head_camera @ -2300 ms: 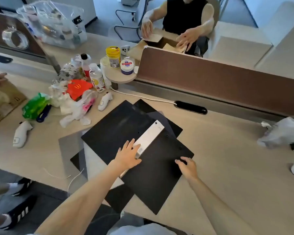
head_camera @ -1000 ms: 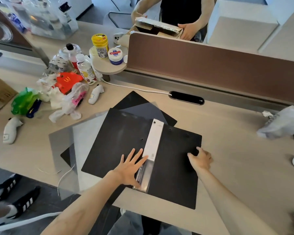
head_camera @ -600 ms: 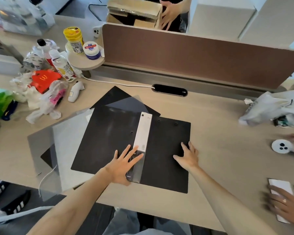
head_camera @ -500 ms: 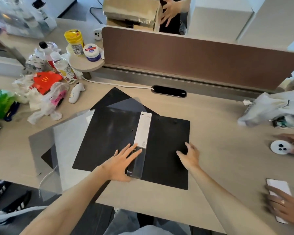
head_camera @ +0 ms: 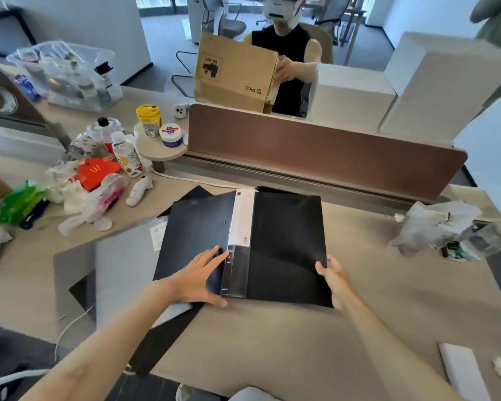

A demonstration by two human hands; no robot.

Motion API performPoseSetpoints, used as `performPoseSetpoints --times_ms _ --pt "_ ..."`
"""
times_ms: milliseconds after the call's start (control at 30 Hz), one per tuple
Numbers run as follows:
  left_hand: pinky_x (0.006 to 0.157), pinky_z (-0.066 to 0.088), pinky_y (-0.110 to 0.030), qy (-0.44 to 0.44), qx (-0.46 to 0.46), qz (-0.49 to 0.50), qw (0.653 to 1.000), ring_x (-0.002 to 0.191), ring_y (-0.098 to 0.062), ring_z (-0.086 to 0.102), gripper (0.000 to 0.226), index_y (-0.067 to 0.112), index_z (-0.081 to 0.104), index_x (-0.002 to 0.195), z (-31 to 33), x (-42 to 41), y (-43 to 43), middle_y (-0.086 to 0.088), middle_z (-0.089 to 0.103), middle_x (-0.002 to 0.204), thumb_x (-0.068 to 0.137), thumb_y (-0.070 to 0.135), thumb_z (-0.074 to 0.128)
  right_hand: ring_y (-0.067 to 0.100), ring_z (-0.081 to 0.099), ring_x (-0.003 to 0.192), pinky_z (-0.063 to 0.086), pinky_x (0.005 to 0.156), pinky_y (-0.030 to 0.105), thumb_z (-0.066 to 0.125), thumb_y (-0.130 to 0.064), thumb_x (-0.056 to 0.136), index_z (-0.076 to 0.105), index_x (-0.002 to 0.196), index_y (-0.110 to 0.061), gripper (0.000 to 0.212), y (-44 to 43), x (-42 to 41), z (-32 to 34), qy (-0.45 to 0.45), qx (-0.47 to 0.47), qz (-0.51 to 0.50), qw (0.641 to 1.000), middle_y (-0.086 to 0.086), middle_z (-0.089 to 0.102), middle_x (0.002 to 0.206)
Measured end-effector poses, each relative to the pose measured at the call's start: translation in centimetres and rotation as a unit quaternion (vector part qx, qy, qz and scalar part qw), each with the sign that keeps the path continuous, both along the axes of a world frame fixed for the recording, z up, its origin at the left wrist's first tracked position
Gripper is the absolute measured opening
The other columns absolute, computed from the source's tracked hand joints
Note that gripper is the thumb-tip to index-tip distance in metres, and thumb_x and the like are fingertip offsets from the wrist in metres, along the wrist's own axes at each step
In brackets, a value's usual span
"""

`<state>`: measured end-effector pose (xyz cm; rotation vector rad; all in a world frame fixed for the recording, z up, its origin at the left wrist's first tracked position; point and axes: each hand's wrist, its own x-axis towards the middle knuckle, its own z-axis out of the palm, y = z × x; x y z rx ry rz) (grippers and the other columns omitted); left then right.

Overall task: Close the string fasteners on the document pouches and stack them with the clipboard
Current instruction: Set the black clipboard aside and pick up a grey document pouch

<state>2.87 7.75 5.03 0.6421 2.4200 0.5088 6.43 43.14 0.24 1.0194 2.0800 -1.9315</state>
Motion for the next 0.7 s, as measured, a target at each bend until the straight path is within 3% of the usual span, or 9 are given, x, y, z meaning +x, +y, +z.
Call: performPoseSetpoints --times_ms 67,167,233,300,367,467,567,700 --pt "0.12 0.008 -0.05 -0.057 0.113 0.09 0.988 0.148 -0.017 -0.007 0.114 0.046 -0.002 0.148 1.9 -0.3 0.7 0.012 -0.009 0.16 0.059 0.083 0.058 0.023 0.055 0.122 0.043 0.106 0.045 0.061 -0.024 0.089 0.053 0.127 -0.021 0.038 0.4 0.0 1.6 0.025 -0.013 0.001 1.0 0.0 0.058 0.134" --pt "0.119 0.017 -0.048 -0.088 0.299 0.227 0.923 0.146 -0.017 0.014 0.116 0.039 0.007 0.15 4.4 -1.7 2.1 0.008 0.011 0.16 0.057 0.083 0.061 0.024 0.062 0.114 0.048 0.1 0.048 0.063 -0.029 0.089 0.056 0.122 -0.024 0.034 -0.5 0.6 5.6 0.075 -0.082 0.022 0.994 0.001 0.065 0.126" --pt "0.112 0.034 -0.045 -0.13 0.397 0.266 0.869 0.137 -0.016 0.035 0.102 0.036 0.015 0.149 6.3 -2.6 3.3 0.008 0.029 0.153 0.067 0.073 0.063 0.023 0.065 0.109 0.051 0.096 0.046 0.061 -0.028 0.09 0.058 0.12 -0.022 0.031 -1.2 0.7 7.9 0.111 -0.112 0.053 0.986 0.0 0.068 0.119" --pt "0.094 0.051 -0.038 -0.172 0.465 0.279 0.823 0.122 -0.014 0.052 0.076 0.032 0.03 0.144 8.3 -3.2 4.5 0.008 0.049 0.139 0.08 0.059 0.06 0.022 0.066 0.107 0.052 0.094 0.046 0.06 -0.029 0.091 0.059 0.117 -0.024 0.027 -2.1 0.4 9.7 0.134 -0.104 0.064 0.983 -0.001 0.07 0.116" --pt "0.087 0.054 -0.036 -0.186 0.502 0.28 0.797 0.111 -0.018 0.062 0.053 0.027 0.047 0.133 9.5 -3.7 5.3 0.003 0.063 0.125 0.086 0.05 0.057 0.024 0.066 0.107 0.053 0.093 0.046 0.06 -0.027 0.091 0.062 0.111 -0.022 0.02 -2.7 -0.2 10.8 0.162 -0.065 0.051 0.983 0.001 0.071 0.113" --pt "0.099 0.049 -0.041 -0.149 0.5 0.318 0.792 0.108 -0.018 0.064 0.024 0.025 0.059 0.116 9.1 -4.5 5.8 -0.002 0.068 0.12 0.093 0.03 0.058 0.02 0.064 0.108 0.051 0.095 0.042 0.059 -0.031 0.092 0.063 0.103 -0.029 0.013 -2.9 -1.0 11.1 0.175 0.074 0.044 0.981 -0.004 0.068 0.113" --pt "0.099 0.049 -0.042 -0.172 0.502 0.341 0.776 0.107 -0.019 0.065 0.022 0.023 0.062 0.115 8.0 -4.7 6.2 0.0 0.071 0.114 0.094 0.026 0.058 0.007 0.051 0.115 0.043 0.105 0.038 0.061 -0.047 0.086 0.053 0.118 -0.038 0.034 -3.0 -0.7 10.9 0.119 0.172 0.055 0.976 -0.014 0.052 0.124" --pt "0.095 0.052 -0.042 -0.217 0.495 0.351 0.764 0.105 -0.021 0.067 0.024 0.019 0.063 0.118 6.1 -4.9 7.4 -0.003 0.071 0.113 0.094 0.025 0.057 0.008 0.062 0.109 0.052 0.096 0.038 0.067 -0.046 0.082 0.046 0.132 -0.03 0.057 -3.2 0.9 9.7 0.111 0.072 0.035 0.991 -0.015 0.06 0.125"
